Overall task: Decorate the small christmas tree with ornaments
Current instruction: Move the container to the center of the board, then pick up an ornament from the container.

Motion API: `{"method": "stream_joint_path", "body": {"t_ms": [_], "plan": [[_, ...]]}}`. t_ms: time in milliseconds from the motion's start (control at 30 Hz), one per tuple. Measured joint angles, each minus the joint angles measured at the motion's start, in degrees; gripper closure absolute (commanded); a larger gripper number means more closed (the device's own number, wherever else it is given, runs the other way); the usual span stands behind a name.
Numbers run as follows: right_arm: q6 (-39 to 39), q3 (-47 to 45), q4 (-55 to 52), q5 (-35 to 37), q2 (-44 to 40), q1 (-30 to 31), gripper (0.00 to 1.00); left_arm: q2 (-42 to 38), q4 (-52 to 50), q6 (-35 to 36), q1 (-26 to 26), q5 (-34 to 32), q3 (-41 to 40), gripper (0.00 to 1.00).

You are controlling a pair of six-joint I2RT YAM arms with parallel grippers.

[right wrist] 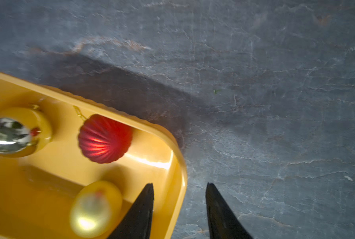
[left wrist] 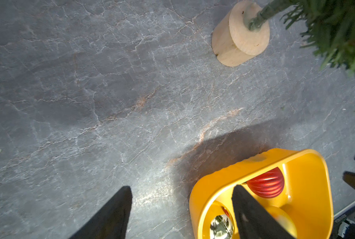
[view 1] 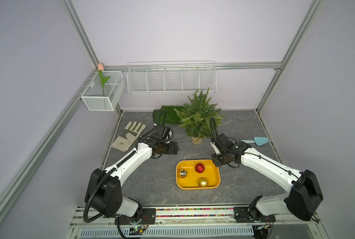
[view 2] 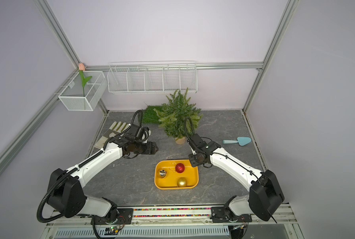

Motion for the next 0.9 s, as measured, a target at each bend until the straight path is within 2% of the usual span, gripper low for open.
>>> {"method": "stream_joint_path", "body": {"t_ms": [133, 267, 400, 667, 900], "plan": [[5.8, -1.0, 3.8, -4.0, -1.3, 4.2, 0.36, -1.0, 0.1, 0.0, 0.0, -0.8, -0.1, 0.22], [13.2, -4.6, 11.4, -7.2, 0.3, 7.8, 0.3, -1.9, 0.1, 0.0, 0.0, -1.1, -0.3, 0.22], [19.2, -8.1, 18.6, -8.0, 5.0, 8.8, 0.27, -2.6, 0.5, 0.0, 0.0, -1.2, -1.2, 0.22], [23.9, -12.1, 26.4, -7.5, 9.9, 8.8, 0.3, -3.4, 0.7, 0.0, 0.0, -1.2, -2.3, 0.22], [24.7, -12.3, 29.4, -7.3, 10.6, 8.8, 0.43, -3.4, 0.9, -0.2, 0.0, -1.2, -2.3, 0.22]]}}
